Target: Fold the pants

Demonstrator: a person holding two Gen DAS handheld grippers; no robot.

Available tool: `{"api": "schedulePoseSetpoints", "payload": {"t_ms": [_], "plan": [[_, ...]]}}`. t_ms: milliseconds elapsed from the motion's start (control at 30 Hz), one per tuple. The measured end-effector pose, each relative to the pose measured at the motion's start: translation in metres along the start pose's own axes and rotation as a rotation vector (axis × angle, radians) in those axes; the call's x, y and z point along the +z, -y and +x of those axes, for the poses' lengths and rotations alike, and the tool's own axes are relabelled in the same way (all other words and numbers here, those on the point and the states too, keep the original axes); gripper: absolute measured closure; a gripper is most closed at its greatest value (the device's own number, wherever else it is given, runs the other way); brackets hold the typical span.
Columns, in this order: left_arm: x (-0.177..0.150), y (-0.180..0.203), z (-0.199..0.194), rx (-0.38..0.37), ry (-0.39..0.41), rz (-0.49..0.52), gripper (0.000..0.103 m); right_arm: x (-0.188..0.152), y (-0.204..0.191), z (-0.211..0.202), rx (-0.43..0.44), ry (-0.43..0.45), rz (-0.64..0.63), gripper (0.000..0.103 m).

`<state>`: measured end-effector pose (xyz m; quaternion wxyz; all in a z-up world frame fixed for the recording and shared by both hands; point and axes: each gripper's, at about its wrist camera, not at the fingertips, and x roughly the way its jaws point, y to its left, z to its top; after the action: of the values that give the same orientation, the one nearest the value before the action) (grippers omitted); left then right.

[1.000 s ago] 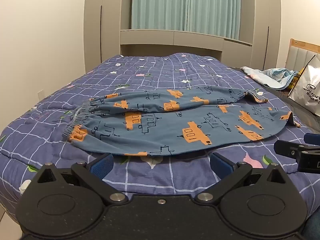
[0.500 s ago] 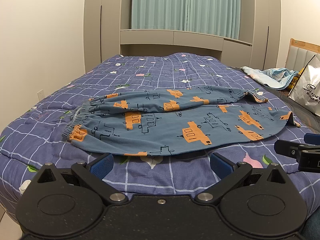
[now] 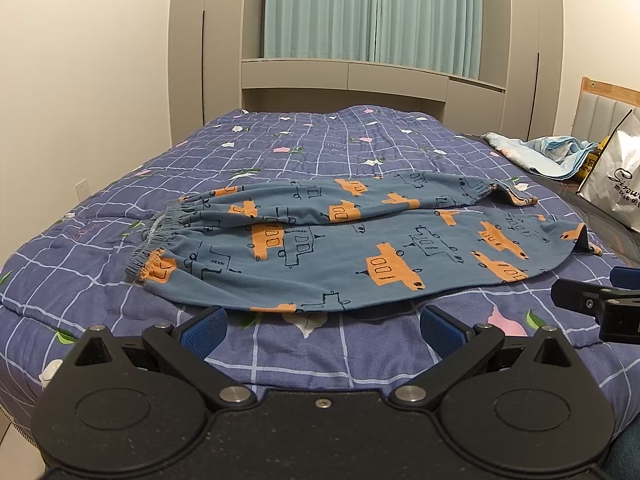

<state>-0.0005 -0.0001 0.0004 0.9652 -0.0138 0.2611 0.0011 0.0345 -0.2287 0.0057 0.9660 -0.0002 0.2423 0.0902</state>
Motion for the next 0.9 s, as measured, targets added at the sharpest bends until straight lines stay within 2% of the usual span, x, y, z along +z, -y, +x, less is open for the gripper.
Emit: {"api": "schedulePoseSetpoints", "payload": {"t_ms": [900], "plan": [[0.0003,-0.0016,0.001,0.0,-0.001,0.001,0.001,0.0005,0.0006,-0.0021,0.002,0.0,0.012,0.0]]}}
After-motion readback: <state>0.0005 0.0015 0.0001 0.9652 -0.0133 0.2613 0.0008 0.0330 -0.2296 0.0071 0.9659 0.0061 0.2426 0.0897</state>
